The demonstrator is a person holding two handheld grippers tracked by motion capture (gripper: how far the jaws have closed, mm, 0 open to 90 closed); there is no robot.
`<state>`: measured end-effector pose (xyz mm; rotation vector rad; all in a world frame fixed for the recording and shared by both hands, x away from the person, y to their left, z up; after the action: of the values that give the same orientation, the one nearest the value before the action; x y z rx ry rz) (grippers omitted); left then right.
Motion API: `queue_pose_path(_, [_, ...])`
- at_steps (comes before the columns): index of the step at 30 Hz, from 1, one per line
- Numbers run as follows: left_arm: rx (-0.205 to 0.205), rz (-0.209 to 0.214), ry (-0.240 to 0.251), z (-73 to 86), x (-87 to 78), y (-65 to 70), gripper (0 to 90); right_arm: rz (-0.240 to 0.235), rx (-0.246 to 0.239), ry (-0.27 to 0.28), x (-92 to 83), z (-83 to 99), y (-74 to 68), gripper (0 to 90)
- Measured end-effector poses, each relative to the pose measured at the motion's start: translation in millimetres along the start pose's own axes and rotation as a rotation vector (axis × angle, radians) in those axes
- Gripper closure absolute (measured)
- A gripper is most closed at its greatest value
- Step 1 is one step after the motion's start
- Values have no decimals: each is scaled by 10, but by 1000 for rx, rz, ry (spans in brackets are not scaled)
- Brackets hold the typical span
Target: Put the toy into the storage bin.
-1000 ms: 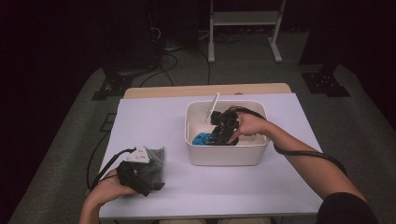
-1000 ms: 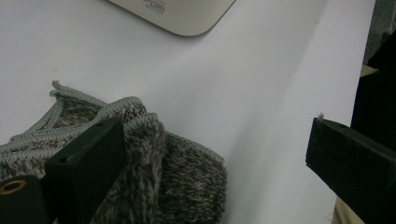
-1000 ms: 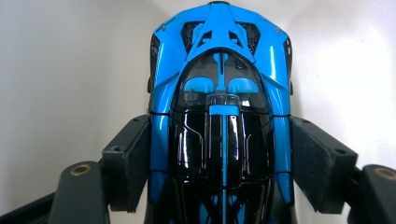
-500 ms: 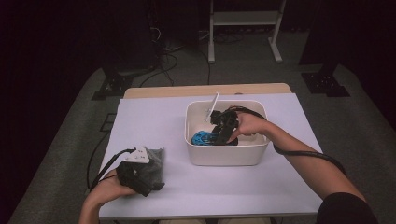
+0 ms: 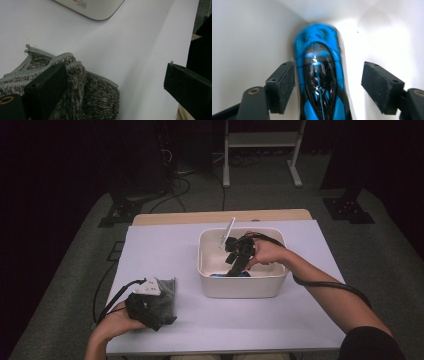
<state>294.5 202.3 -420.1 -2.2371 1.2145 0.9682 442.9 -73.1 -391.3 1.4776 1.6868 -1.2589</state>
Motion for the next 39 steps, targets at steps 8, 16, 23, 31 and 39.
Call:
queue_pose_path(8, [-7, -1, 6, 7, -7, -2, 45, -6, 19, 11, -37, 11, -6, 258])
queue_pose_path(16, [-9, -3, 20, 14, -18, 5, 45, 20, 13, 63, -302, 16, -96, 261])
queue_pose_path(23, [-3, -4, 10, 25, -19, 14, 44, 43, 12, 98, -487, 33, -177, 263])
queue_pose_path(31, [-3, -6, 12, 24, -30, 27, 45, 76, 14, 116, -682, 74, -301, 278])
queue_pose_path(39, [-3, -9, 14, 29, -46, 29, 45, 108, 12, 148, -899, 138, -395, 278])
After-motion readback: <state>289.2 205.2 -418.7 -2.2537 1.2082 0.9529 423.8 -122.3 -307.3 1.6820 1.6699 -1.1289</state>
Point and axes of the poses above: each handheld gripper's, and its own axes: x roughly forward along the jaws, z roughly out of its underside, y roughly to its right, the point moved 3 cm from there along x, roughly forward along the jaws, and after that the axes turned 8 degrees about -z, right-handed, at the moved point
